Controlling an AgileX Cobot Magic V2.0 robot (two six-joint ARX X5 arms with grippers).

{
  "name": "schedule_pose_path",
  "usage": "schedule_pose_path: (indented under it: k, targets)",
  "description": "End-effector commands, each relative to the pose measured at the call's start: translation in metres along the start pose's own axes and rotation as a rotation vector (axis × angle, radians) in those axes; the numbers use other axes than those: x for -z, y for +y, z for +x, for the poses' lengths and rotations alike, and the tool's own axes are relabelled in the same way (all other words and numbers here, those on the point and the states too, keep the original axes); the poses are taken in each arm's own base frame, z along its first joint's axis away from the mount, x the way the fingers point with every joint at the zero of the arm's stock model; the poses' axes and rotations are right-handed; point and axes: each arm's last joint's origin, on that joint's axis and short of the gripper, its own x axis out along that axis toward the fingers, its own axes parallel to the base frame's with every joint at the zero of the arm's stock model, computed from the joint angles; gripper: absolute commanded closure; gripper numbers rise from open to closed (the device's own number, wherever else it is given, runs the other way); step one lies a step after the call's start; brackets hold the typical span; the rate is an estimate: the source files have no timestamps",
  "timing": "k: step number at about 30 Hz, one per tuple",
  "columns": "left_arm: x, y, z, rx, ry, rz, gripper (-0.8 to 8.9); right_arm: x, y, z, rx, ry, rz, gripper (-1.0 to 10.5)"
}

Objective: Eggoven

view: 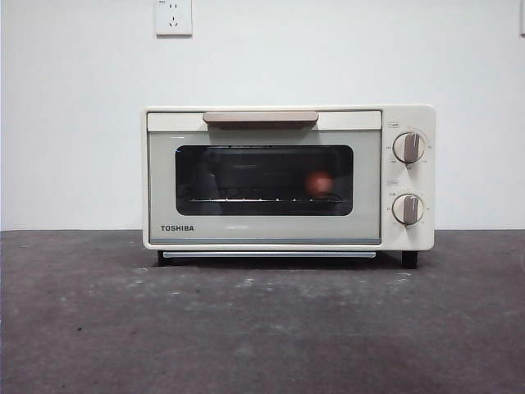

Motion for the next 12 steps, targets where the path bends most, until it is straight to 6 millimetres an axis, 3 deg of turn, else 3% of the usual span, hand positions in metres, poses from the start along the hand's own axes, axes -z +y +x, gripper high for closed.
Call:
schedule_pose_path:
  k: [1,6,12]
  targets:
    - [0.007,0.0,0.002,0.0,0.026,-0.01,8.06,0.019,-0.008,-0.003,0.056,-0.074,-0.023,9.4]
    - [0.007,0.0,0.002,0.0,0.027,-0.01,8.06,0.058,-0.017,-0.002,0.093,-0.174,-0.031,9.4]
    - [0.007,0.0,0.002,0.0,0.027,-0.01,8.06,0.097,-0.022,0.001,0.095,-0.17,-0.028,9.4]
